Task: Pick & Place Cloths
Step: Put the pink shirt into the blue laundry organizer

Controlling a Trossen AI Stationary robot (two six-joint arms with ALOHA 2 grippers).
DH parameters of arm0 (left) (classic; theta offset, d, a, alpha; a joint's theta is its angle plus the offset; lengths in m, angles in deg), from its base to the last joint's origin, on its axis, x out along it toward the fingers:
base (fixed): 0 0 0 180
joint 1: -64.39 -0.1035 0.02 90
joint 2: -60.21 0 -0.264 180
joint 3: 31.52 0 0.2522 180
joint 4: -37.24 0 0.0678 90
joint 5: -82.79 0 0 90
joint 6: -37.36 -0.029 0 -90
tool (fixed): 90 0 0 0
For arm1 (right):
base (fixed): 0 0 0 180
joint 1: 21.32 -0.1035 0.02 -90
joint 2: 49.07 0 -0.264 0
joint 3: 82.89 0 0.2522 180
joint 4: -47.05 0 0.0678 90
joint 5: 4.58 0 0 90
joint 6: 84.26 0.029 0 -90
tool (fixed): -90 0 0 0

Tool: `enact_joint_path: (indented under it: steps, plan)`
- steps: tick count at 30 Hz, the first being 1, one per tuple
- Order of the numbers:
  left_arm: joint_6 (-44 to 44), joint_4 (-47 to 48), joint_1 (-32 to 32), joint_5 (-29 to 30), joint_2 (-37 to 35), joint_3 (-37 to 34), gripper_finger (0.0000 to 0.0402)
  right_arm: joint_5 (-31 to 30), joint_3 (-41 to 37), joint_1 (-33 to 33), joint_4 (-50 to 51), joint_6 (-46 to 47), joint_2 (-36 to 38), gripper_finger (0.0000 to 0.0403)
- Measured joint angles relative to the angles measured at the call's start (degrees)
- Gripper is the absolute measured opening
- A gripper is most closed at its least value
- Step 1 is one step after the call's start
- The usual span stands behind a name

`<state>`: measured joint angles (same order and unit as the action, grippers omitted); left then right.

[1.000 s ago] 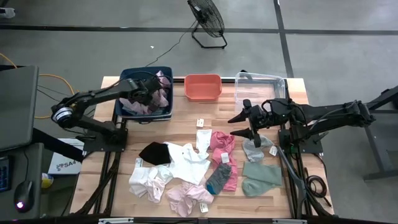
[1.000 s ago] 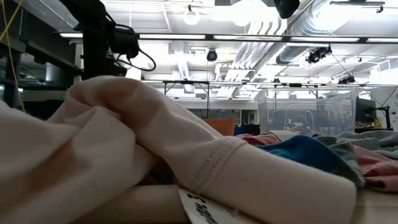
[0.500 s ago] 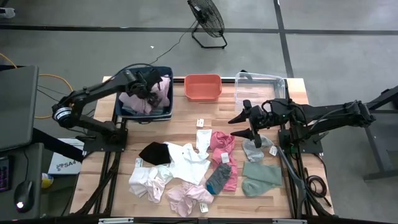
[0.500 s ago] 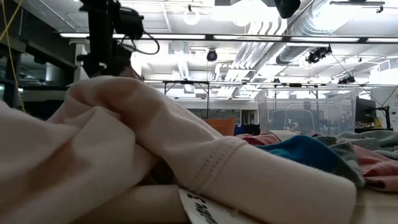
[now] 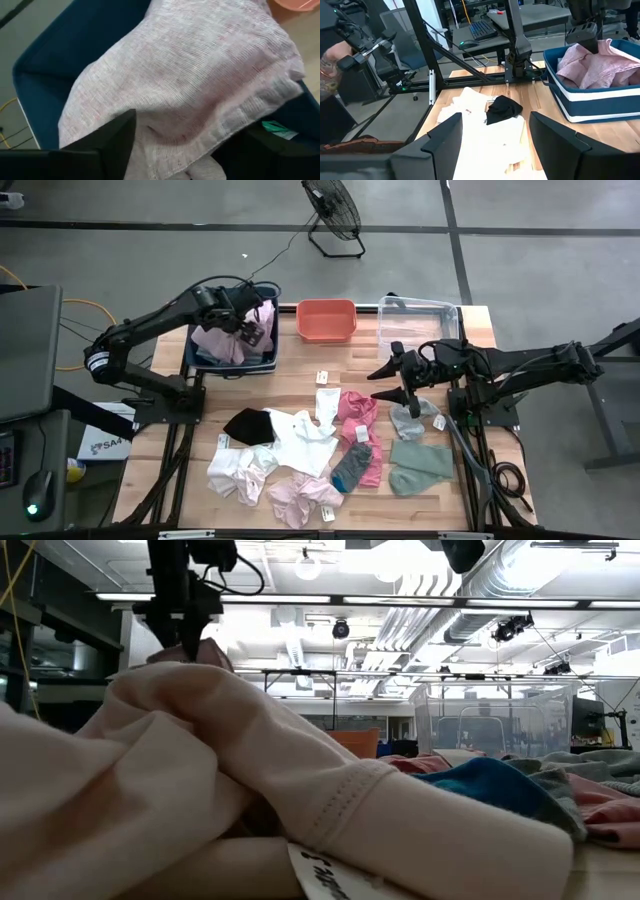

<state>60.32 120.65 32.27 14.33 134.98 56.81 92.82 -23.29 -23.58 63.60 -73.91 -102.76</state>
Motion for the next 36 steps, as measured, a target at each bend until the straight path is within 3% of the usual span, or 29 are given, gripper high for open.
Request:
enact_joint_path:
  steps: [3, 11, 21, 29, 36]
  plan:
    - [-0.6, 0.0, 0.0, 0.0, 0.0, 0.0, 0.0204, 0.0, 0.0, 0.0, 0.0, 0.0, 0.0, 0.0222]
    - [-4.9, 0.8, 0.0, -3.6, 0.0, 0.0, 0.0014, 0.0, 0.0, 0.0, 0.0, 0.0, 0.0, 0.0222]
    - [-6.0, 1.2, 0.0, -4.2, 0.0, 0.8, 0.0053, 0.0, 0.0, 0.0, 0.0, 0.1, 0.0, 0.0222]
    - [-5.5, 3.0, 0.0, -6.1, 0.0, 9.1, 0.0116, 0.0, 0.0, 0.0, 0.0, 0.1, 0.0, 0.0222]
    - [-4.7, 3.3, 0.0, -3.8, 0.0, 9.6, 0.0103, 0.0, 0.0, 0.0, 0.0, 0.1, 0.0, 0.0222]
